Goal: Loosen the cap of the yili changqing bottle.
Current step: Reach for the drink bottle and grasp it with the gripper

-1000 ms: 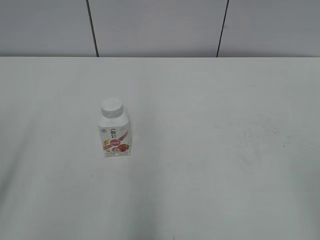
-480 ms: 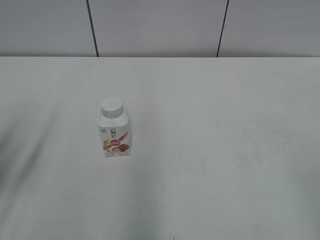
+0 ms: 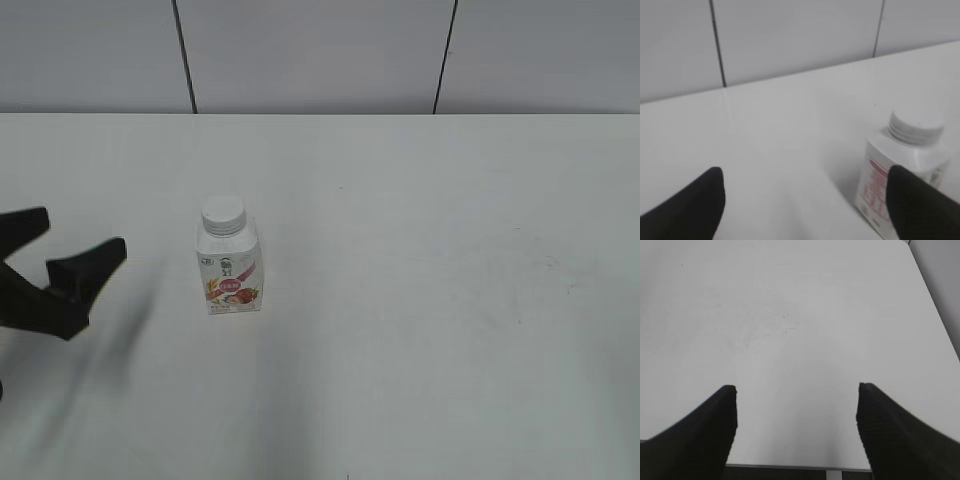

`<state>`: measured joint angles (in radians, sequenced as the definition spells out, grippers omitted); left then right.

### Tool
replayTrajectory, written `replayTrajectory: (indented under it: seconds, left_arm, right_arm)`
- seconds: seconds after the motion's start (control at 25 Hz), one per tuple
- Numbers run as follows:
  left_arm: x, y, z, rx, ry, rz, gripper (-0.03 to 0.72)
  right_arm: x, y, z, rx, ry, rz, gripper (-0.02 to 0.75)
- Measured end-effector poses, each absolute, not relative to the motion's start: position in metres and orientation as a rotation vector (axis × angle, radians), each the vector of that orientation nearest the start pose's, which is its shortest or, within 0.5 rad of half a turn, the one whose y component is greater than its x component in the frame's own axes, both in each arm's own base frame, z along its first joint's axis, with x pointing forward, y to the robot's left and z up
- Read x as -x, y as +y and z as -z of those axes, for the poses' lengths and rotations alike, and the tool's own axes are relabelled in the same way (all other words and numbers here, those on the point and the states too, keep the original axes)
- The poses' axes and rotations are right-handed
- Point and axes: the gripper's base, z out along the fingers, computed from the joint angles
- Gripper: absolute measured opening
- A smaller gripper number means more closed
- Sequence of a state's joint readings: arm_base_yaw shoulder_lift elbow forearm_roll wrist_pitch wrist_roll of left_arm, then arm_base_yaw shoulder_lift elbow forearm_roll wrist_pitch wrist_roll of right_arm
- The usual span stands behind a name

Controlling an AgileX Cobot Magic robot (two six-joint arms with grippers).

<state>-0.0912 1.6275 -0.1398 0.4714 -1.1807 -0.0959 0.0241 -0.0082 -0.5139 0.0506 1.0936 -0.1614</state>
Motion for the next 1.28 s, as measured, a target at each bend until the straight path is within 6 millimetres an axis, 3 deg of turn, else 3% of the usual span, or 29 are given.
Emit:
replayTrajectory:
  seconds: [0.24,1.0,1.28]
  left_arm:
    - [-0.199,-0.074,-0.099,-0.686,1.868,0.589,0.609]
    - [-0.273,-0.095,-0.086,-0.924,1.662,0.706,0.606]
    - [-0.288,-0.102,-0.073,-1.011,1.633,0.779,0.594]
  right_arm:
    - [0.009,0.004,-0.278,0.194,2.045,0.025,0.586]
    - [0.009,0.004,-0.278,0.194,2.045,0.025,0.586]
    - [0.009,0.004,-0.278,0.194,2.045,0.025,0.586]
